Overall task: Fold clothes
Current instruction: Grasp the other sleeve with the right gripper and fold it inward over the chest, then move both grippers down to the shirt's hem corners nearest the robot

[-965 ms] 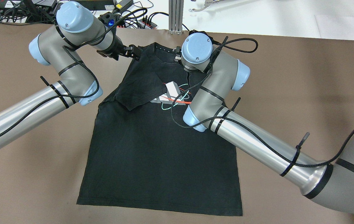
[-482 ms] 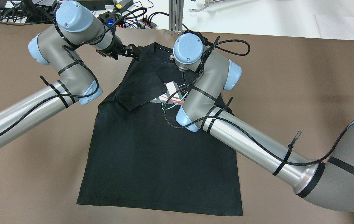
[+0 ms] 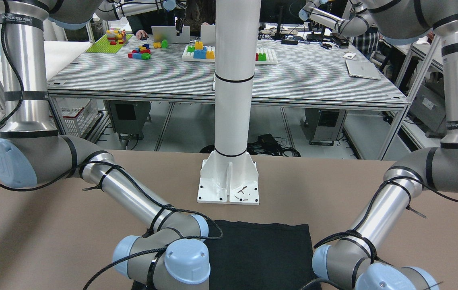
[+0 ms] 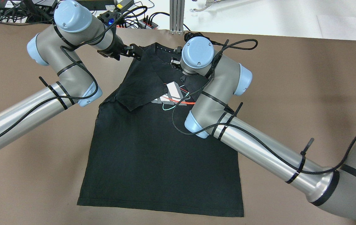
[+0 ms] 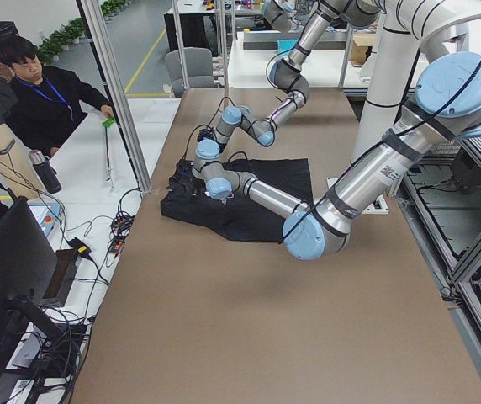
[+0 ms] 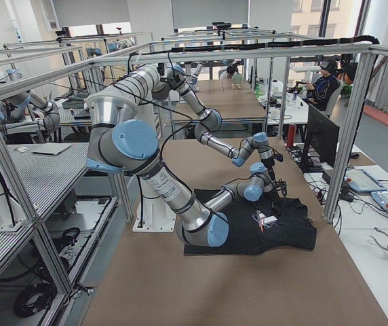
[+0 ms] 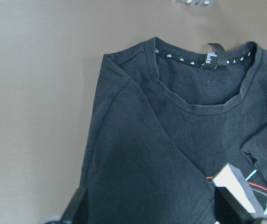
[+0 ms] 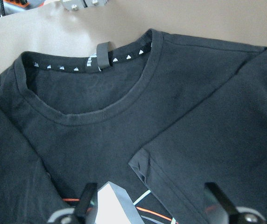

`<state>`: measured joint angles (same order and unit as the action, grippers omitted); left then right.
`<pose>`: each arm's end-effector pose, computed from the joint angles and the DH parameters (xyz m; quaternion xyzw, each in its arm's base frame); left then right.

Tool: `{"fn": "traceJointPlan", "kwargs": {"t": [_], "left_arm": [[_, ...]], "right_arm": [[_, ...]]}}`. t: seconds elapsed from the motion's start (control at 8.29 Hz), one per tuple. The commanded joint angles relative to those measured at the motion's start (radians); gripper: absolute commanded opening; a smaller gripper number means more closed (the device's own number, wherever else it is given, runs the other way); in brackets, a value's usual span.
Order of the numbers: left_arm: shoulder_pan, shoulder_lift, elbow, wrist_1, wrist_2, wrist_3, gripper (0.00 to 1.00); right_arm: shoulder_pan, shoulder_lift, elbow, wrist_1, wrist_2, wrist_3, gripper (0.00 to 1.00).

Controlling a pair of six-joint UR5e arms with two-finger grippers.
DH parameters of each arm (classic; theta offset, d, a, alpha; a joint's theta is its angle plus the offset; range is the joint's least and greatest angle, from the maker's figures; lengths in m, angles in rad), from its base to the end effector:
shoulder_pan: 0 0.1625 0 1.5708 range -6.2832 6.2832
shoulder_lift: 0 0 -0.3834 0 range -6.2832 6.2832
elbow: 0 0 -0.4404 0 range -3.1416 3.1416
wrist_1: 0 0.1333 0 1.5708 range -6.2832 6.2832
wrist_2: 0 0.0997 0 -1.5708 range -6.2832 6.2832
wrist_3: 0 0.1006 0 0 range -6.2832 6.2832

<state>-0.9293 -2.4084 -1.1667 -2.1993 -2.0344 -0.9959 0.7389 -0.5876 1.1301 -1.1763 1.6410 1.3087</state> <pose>0.4150 -0.7032 0.1909 0.1920 0.4952 -0.0334 0.8466 -0.5331 -0.6565 0.1268 0.1891 -0.4109 0.1952 0.8702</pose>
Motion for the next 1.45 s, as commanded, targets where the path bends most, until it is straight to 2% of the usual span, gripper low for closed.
{"fn": "traceJointPlan", "kwargs": {"t": [0.0, 0.36, 0.48, 0.72, 0.84, 1.21, 1.33], "left_arm": [[0.016, 0.099, -0.150, 0.001, 0.000, -0.154, 0.95], [0.133, 0.346, -0.464, 0.001, 0.072, -0.350, 0.95], [0.189, 0.430, -0.564, 0.001, 0.120, -0.419, 0.95], [0.312, 0.569, -0.729, 0.000, 0.215, -0.560, 0.95], [0.379, 0.634, -0.792, -0.022, 0.268, -0.602, 0.95], [0.597, 0.880, -0.811, -0.277, 0.480, -0.690, 0.95], [0.636, 0.919, -0.811, -0.301, 0.508, -0.713, 0.95]], "right_arm": [[-0.001, -0.119, 0.207, -0.084, 0.049, 0.015, 0.94], [-0.109, -0.473, 0.686, -0.098, 0.049, 0.127, 0.92], [-0.151, -0.559, 0.792, -0.112, 0.048, 0.218, 0.92], [-0.226, -0.663, 0.908, -0.099, 0.028, 0.447, 0.92], [-0.286, -0.725, 0.956, -0.071, -0.021, 0.496, 0.92], [-0.484, -0.923, 0.999, 0.131, -0.214, 0.627, 0.92], [-0.548, -0.972, 1.007, 0.189, -0.289, 0.664, 0.91]]}}
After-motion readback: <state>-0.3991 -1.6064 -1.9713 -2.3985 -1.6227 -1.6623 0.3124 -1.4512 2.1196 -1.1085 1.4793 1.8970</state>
